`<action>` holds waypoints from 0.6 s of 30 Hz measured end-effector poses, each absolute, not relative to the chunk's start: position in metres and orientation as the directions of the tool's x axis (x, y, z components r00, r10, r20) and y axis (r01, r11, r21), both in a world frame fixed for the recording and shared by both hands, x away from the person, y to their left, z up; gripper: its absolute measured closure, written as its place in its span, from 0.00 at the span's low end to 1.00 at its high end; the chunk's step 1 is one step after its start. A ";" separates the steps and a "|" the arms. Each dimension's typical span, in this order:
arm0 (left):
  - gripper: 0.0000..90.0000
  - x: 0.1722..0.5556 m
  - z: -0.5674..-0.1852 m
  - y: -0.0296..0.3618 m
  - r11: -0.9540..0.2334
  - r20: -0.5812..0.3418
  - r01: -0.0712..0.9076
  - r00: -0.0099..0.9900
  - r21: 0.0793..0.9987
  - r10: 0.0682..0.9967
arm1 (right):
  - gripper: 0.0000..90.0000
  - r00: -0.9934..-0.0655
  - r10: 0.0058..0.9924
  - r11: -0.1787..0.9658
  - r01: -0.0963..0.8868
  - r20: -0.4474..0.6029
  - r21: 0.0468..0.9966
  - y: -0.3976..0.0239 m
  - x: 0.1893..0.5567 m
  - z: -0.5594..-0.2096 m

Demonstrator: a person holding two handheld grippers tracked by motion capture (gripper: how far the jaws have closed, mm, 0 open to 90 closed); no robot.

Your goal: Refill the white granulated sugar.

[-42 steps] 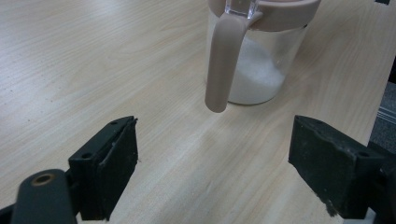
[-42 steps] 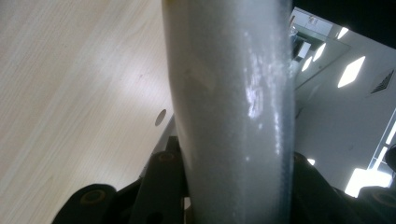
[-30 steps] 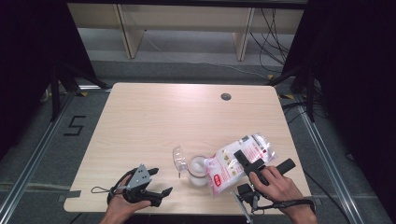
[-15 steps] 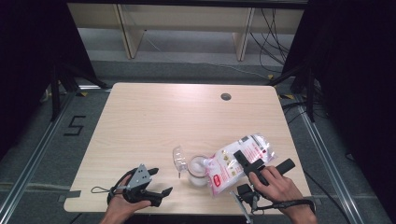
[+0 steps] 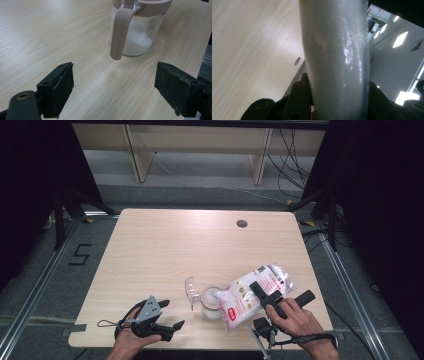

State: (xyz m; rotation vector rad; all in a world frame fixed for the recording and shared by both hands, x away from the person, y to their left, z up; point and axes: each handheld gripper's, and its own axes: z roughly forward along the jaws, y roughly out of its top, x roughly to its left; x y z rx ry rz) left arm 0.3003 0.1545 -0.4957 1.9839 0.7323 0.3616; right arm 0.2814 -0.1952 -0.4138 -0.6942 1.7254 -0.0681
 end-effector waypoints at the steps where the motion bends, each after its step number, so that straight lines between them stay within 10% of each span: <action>1: 0.17 0.300 -0.496 0.154 -0.366 -0.044 0.345 0.777 0.864 0.628 | 0.82 -0.107 -0.473 0.822 -0.412 -0.875 -0.394 -0.196 0.281 -0.414; 18: 0.17 0.300 -0.496 0.155 -0.366 -0.044 0.346 0.776 0.864 0.629 | 0.82 -0.110 -0.447 0.823 -0.439 -0.888 -0.361 -0.199 0.285 -0.414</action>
